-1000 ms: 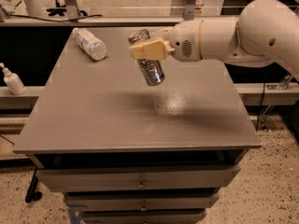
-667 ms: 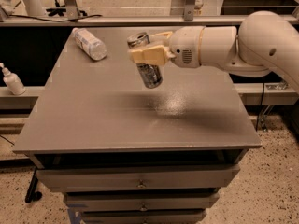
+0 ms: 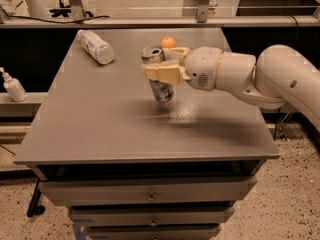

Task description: Place redbull can upright

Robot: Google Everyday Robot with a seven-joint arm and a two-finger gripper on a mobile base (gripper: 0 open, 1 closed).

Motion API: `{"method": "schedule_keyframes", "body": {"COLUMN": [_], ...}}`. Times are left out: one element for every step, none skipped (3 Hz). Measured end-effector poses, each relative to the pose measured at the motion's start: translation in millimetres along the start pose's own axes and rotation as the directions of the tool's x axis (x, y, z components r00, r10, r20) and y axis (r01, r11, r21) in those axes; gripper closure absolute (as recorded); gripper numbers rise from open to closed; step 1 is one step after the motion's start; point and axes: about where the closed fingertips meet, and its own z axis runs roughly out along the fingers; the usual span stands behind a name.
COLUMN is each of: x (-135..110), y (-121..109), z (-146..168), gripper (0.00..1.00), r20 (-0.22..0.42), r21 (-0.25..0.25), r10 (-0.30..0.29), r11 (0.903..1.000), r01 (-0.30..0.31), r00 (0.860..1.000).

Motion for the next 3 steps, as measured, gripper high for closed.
{"method": "schedule_keyframes", "body": {"x": [9.3,17.6,27.2], "y": [0.8,2.0,5.6], "z": [-8.0,-17.0,-26.4], "gripper": [1.0,0.82,0.58], "r20": [0.044,0.071,0.087], "r21": [0.02,0.05,0.08], "r10": [-0.01,-0.002,0.013], "r11": [0.9998,0.9987,0.9966], "r01": [0.009,-0.002,-0.02], "r00": [0.999,0.997,0.996]}}
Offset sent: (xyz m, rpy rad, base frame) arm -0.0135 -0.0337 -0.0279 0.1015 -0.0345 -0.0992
